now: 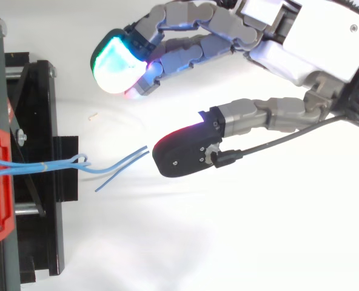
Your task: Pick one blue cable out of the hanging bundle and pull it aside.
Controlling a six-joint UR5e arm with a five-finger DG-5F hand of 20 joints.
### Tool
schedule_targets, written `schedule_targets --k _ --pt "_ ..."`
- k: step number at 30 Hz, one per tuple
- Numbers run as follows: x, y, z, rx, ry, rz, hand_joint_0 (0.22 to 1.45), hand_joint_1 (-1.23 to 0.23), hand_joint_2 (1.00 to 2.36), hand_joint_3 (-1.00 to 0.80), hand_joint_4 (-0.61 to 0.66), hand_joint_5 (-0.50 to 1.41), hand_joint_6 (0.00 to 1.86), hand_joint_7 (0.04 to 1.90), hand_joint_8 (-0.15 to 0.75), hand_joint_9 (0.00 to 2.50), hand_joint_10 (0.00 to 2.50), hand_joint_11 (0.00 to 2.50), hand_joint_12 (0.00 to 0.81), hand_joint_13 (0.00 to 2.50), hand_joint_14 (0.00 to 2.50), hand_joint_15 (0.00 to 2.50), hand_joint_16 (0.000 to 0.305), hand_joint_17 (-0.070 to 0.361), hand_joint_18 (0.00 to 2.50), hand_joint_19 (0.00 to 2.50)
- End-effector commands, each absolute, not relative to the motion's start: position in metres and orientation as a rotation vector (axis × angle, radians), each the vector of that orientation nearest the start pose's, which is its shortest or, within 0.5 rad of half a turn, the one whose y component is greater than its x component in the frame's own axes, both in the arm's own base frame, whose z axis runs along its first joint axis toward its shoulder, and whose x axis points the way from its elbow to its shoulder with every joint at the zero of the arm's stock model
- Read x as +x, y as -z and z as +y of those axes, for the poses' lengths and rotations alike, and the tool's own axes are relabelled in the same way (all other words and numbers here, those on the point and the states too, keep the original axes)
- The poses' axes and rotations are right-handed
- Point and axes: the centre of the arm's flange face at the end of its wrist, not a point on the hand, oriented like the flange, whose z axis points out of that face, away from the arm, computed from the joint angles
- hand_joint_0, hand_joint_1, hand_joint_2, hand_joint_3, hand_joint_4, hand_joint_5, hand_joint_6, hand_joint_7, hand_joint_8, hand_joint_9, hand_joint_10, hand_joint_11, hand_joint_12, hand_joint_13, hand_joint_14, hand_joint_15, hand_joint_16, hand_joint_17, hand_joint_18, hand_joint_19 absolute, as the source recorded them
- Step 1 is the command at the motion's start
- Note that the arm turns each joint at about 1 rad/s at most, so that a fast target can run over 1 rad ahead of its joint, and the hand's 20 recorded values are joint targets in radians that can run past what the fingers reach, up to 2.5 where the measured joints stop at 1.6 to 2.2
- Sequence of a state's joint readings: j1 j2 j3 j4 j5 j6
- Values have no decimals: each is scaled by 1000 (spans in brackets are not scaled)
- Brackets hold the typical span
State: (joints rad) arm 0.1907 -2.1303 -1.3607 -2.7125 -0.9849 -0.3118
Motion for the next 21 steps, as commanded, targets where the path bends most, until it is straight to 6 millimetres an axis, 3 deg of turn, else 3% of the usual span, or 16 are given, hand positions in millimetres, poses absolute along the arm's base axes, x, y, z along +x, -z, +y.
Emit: schedule_targets --k 1,6,13,21 --pt "710 -291 -53 1153 -708 1027 496 -686 1000 -500 260 -162 502 783 271 739 11 316 342 529 12 312 50 113 438 405" --pt "721 -260 -46 1145 -714 1035 497 -686 1001 -500 262 -160 502 784 268 741 13 316 346 537 13 313 50 113 438 407" --pt "731 -258 -33 1079 -708 999 498 -683 1000 -500 263 -159 502 784 270 750 11 324 345 538 12 318 50 113 440 408" --pt "740 -234 -21 1086 -701 962 497 -683 1000 -500 265 -159 502 784 272 755 11 325 346 543 13 323 50 113 442 407"
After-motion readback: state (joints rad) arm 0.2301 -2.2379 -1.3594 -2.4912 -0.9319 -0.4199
